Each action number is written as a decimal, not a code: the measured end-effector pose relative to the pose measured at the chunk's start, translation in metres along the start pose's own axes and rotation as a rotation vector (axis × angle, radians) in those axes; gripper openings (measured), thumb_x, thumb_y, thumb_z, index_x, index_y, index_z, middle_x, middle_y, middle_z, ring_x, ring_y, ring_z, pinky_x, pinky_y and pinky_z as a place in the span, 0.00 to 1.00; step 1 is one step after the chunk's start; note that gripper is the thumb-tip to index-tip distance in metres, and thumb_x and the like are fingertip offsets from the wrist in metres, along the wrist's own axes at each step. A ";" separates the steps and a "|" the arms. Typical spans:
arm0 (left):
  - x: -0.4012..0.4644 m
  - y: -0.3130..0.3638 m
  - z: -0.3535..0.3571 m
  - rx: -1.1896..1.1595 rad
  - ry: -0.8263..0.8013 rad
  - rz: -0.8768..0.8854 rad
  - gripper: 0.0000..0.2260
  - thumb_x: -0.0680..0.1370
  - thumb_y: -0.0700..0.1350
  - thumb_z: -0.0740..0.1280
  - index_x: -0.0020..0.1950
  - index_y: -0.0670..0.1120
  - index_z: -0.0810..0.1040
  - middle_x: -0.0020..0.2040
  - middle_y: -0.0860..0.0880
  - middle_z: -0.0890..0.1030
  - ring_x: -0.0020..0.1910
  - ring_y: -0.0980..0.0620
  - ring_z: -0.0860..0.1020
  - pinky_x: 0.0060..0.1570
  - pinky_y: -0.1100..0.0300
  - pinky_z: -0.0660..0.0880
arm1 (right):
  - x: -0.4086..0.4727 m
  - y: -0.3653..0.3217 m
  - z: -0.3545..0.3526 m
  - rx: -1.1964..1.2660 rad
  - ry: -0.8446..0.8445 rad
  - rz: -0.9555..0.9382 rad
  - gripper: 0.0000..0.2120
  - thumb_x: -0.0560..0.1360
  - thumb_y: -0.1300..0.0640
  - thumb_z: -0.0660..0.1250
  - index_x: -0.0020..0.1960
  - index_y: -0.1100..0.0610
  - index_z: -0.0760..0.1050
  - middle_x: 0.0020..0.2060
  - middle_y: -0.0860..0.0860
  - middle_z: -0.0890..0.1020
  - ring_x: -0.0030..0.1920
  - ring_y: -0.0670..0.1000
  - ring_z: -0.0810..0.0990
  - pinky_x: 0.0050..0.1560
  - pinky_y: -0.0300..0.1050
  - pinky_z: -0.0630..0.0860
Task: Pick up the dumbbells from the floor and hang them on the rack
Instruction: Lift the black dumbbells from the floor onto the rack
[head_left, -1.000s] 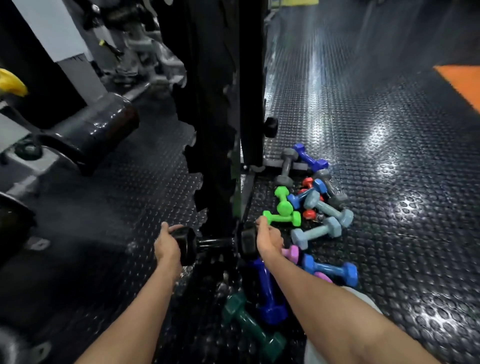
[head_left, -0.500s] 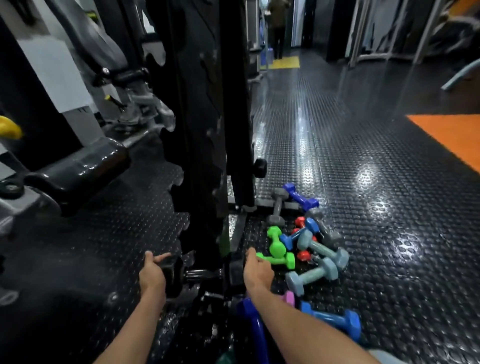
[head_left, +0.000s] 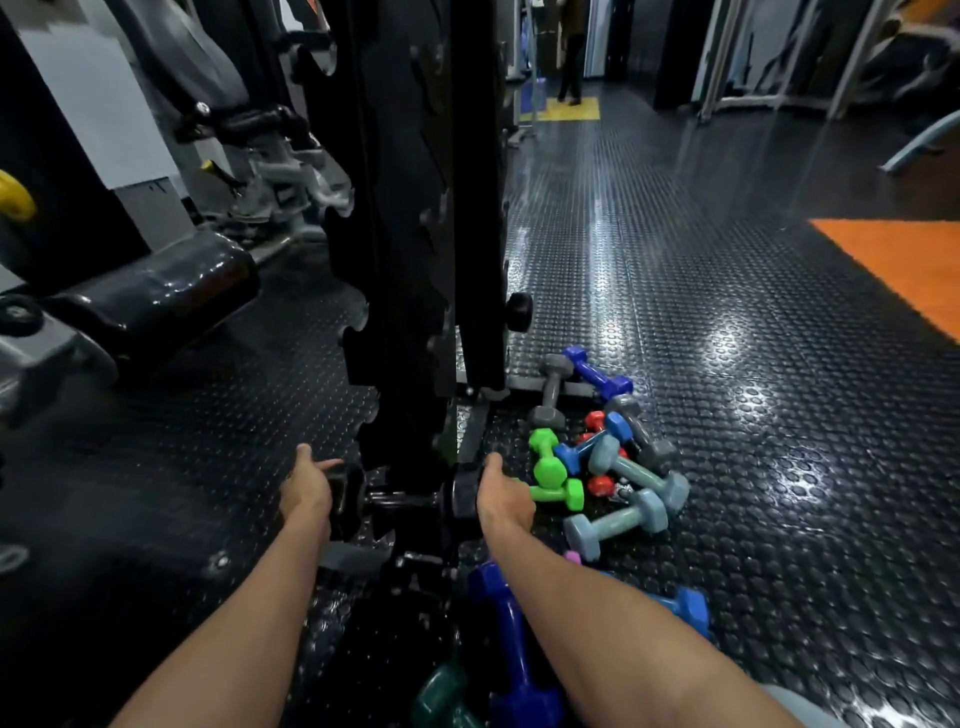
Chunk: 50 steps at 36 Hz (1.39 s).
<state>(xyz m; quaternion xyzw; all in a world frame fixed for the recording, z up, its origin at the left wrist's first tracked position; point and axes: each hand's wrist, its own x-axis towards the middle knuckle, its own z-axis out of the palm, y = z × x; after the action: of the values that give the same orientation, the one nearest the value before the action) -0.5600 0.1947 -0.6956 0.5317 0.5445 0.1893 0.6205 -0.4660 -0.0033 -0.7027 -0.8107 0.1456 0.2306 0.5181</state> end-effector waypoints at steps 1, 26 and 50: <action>0.000 0.000 0.001 0.001 0.008 -0.009 0.32 0.76 0.70 0.51 0.40 0.49 0.85 0.59 0.38 0.79 0.55 0.35 0.79 0.60 0.39 0.76 | 0.000 0.000 0.000 -0.009 -0.007 -0.001 0.33 0.77 0.34 0.53 0.58 0.60 0.81 0.58 0.59 0.81 0.58 0.61 0.79 0.57 0.52 0.73; 0.031 0.035 0.043 0.084 -0.162 -0.061 0.14 0.72 0.53 0.66 0.41 0.43 0.80 0.37 0.44 0.80 0.34 0.44 0.78 0.38 0.54 0.76 | 0.022 -0.028 0.008 -0.101 -0.280 0.252 0.34 0.78 0.36 0.45 0.72 0.56 0.68 0.69 0.57 0.72 0.62 0.66 0.74 0.40 0.67 0.81; -0.017 -0.047 0.015 0.393 0.140 0.308 0.33 0.79 0.69 0.50 0.66 0.44 0.73 0.65 0.39 0.75 0.66 0.39 0.72 0.64 0.47 0.67 | 0.050 -0.038 -0.050 -1.097 -0.024 -0.797 0.22 0.82 0.45 0.52 0.66 0.58 0.71 0.63 0.62 0.78 0.62 0.63 0.78 0.59 0.55 0.73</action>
<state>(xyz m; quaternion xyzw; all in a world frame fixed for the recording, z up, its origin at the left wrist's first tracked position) -0.5688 0.1569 -0.7304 0.7043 0.5251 0.2082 0.4299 -0.3943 -0.0327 -0.6820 -0.9454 -0.3082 0.0714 0.0788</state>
